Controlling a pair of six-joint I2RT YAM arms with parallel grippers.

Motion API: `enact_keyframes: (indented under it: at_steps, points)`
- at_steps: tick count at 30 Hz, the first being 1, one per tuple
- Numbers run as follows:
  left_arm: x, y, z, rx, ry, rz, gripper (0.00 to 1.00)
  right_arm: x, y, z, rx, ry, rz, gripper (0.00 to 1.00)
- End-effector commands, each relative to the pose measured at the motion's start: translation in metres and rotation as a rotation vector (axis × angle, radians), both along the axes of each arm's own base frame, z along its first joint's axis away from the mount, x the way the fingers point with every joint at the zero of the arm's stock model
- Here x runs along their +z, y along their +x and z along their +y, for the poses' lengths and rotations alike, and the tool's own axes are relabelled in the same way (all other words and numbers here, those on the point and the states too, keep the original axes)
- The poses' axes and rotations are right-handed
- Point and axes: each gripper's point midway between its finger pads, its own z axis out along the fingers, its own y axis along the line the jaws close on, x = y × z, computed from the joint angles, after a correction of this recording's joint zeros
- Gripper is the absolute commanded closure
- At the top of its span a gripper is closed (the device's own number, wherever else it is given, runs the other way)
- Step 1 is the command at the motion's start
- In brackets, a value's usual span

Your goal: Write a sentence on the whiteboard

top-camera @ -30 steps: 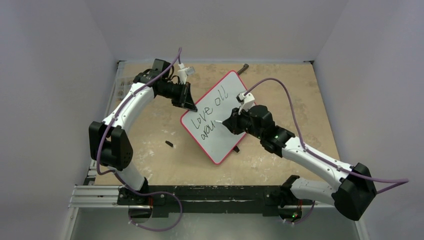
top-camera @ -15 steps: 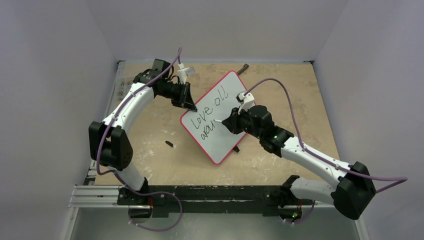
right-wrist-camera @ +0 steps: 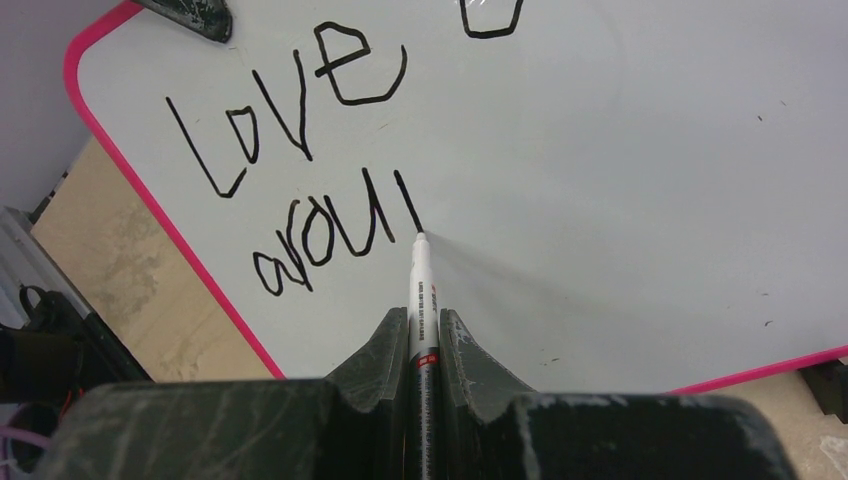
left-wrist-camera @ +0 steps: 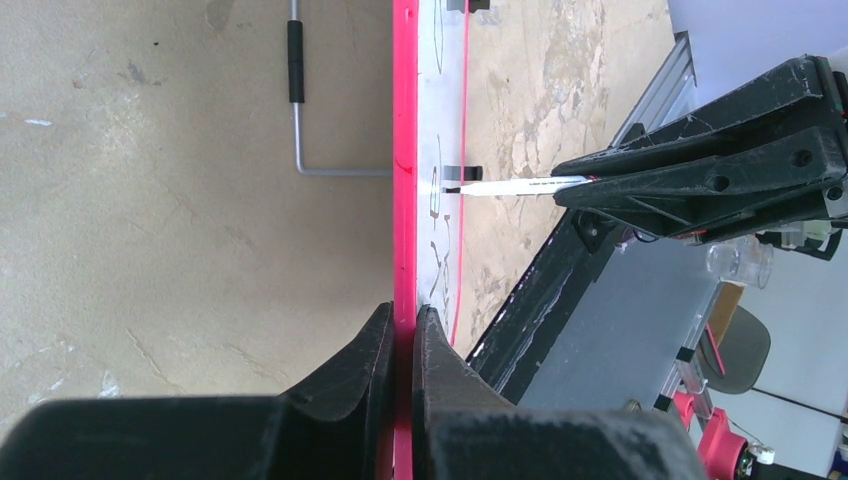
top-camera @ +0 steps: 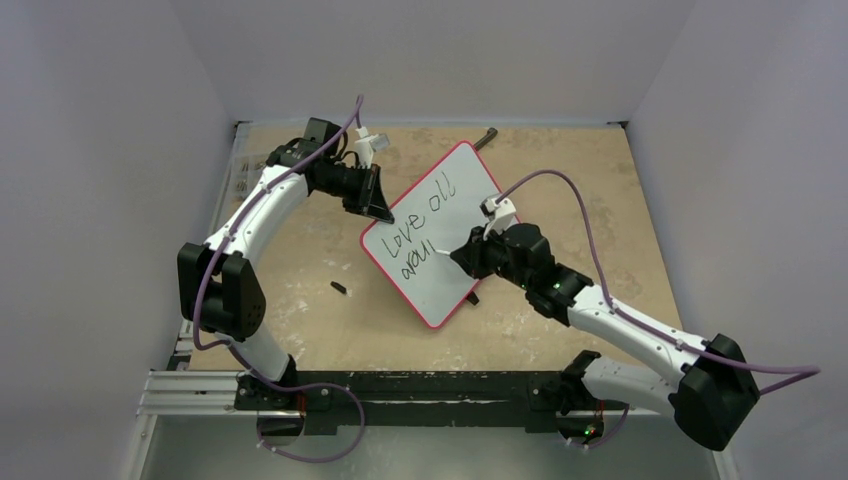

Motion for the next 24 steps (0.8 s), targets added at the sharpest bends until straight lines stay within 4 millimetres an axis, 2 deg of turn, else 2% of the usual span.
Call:
enact_keyframes:
  at_steps: [1,6,13,19,24]
  points:
    - [0.022,0.006,-0.001,-0.013,-0.015,-0.132,1.0,0.015,0.011,0.005,-0.015,0.008,-0.023,1.0]
    - [0.021,0.005,-0.002,-0.014,-0.011,-0.132,1.0,0.03,0.021,0.012,-0.007,0.01,-0.056,1.0]
    - [0.019,0.006,-0.002,-0.015,-0.009,-0.129,1.0,0.04,0.035,0.011,-0.036,-0.009,-0.085,1.0]
    - [0.019,0.006,-0.002,-0.015,-0.009,-0.128,1.0,0.04,0.045,-0.001,-0.086,-0.028,-0.087,1.0]
    - [0.02,0.006,-0.003,-0.016,-0.01,-0.13,1.0,0.032,0.041,-0.006,-0.08,-0.03,-0.068,1.0]
